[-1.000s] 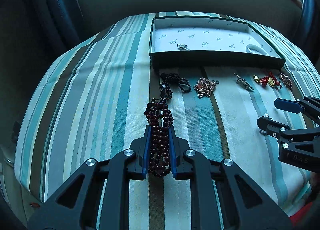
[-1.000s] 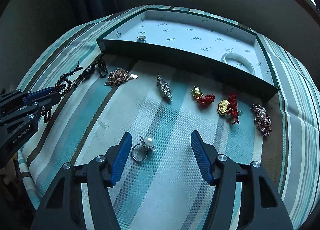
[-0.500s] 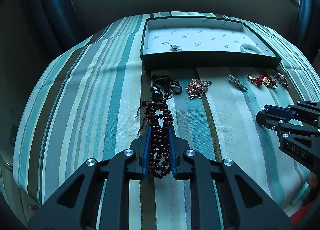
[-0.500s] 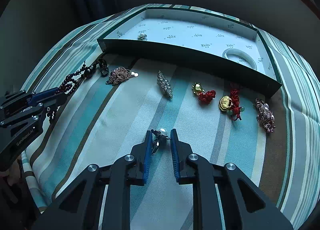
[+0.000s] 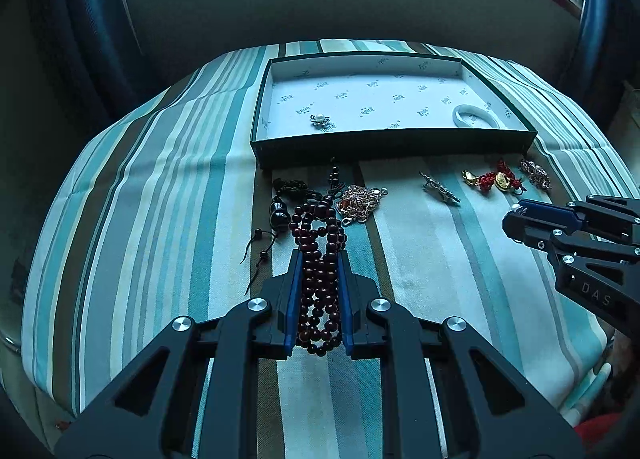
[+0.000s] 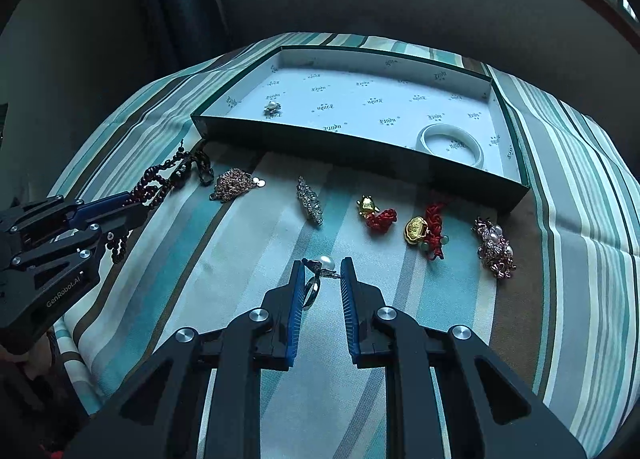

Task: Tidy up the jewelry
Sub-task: 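Carry the bracelet and ring into the box and open both tools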

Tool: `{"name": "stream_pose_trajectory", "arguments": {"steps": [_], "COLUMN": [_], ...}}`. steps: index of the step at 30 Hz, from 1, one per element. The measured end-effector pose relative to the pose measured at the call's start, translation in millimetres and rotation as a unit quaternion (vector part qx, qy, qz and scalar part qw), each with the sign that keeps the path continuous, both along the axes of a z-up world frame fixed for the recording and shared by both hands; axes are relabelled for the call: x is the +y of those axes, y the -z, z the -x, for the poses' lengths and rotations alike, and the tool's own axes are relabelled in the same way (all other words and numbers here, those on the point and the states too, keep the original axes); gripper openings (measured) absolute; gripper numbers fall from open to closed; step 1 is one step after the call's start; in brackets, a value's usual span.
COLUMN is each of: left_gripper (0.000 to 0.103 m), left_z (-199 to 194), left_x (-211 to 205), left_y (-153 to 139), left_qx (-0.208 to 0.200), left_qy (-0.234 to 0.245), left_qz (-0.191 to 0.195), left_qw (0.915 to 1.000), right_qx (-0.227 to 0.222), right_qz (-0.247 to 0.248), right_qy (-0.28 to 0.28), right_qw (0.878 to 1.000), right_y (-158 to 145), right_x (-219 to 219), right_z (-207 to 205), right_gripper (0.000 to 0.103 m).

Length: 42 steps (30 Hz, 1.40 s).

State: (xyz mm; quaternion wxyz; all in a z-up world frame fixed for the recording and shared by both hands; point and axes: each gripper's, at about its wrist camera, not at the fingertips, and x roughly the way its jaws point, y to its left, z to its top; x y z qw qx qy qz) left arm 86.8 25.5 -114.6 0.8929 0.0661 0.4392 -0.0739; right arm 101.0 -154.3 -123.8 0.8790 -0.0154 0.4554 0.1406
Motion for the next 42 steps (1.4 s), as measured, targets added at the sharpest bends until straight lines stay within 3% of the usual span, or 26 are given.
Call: {"name": "stream_pose_trajectory", "arguments": {"steps": [11, 15, 22, 38, 40, 42], "left_gripper": [0.016, 0.016, 0.016, 0.018, 0.023, 0.029], "left_z": [-65.9, -101.8, -143.0, -162.3, -162.9, -162.9], "left_x": [-32.3, -43.3, -57.1, -57.7, -58.1, -57.5], "left_y": [-27.1, -21.7, 10.0, 36.3, 36.1, 36.0], "left_qx": [-0.022, -0.018, 0.001, 0.011, 0.011, 0.012], "left_qy": [0.027, 0.029, 0.029, 0.031, 0.032, 0.032], "left_qz": [0.047, 0.063, 0.05, 0.04, 0.041, 0.043], "left_qw": [0.9983, 0.9974, 0.9983, 0.9987, 0.9986, 0.9985], "right_qx": [-0.058, -0.058, -0.03, 0.004, 0.004, 0.002], "right_qz": [-0.026, -0.026, -0.022, -0.014, -0.017, -0.017], "right_qy": [0.015, 0.013, 0.012, 0.019, 0.022, 0.026], "right_qw": [0.998, 0.998, 0.999, 1.0, 1.0, 1.0], "right_y": [-34.9, -27.3, -0.9, 32.3, 33.5, 32.6], "right_x": [-14.3, -11.1, -5.8, -4.5, -6.7, -8.6], "right_z": [-62.4, -92.6, -124.7, -141.1, -140.3, -139.0], "right_gripper": [0.019, 0.019, 0.019, 0.019, 0.022, 0.033]}}
